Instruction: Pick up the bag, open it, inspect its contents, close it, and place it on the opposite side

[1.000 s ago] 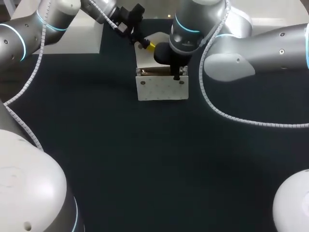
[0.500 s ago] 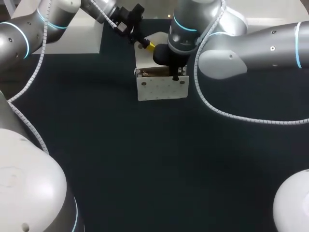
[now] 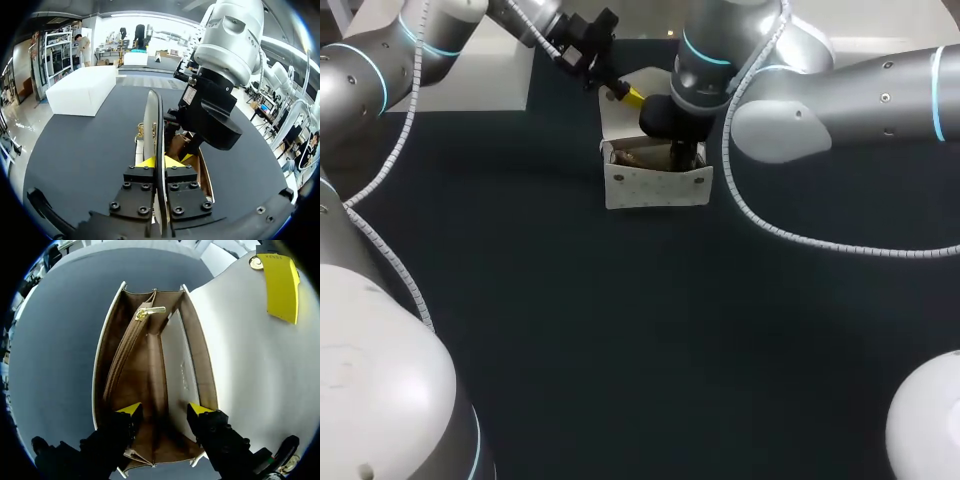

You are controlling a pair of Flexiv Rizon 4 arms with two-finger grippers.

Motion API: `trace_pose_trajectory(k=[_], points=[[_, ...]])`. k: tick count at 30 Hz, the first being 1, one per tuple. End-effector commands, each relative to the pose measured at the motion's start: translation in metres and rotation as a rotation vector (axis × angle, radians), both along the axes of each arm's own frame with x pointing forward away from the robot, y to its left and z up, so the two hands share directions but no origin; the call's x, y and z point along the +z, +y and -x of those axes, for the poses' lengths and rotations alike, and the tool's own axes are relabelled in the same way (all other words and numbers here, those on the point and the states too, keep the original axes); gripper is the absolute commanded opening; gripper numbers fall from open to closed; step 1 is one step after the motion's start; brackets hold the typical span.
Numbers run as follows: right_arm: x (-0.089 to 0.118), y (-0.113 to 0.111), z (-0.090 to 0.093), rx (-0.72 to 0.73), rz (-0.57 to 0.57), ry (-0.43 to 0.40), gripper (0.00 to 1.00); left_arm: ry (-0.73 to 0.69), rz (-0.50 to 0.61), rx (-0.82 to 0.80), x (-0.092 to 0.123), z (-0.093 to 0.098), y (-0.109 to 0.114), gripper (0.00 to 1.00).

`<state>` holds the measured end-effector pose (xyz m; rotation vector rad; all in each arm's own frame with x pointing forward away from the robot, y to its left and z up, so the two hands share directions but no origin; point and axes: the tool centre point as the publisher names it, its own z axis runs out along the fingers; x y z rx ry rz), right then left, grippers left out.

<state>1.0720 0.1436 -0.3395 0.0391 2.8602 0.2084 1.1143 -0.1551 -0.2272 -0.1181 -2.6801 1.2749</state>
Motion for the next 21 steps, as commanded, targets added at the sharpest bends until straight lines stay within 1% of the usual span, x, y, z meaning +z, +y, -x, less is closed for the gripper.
trace_pose_trajectory(k=[1, 21], points=[[-0.0045, 0.0028, -0.0033, 0.005, 0.007, 0.013, 1.00, 0.026, 0.003, -0.042, -0.0020, -0.0097, -0.0035, 0.00], [-0.0001, 0.0050, -0.0048, 0.011, 0.022, 0.011, 1.00, 0.005, 0.007, -0.053, -0.0019, -0.0106, -0.0022, 0.00]])
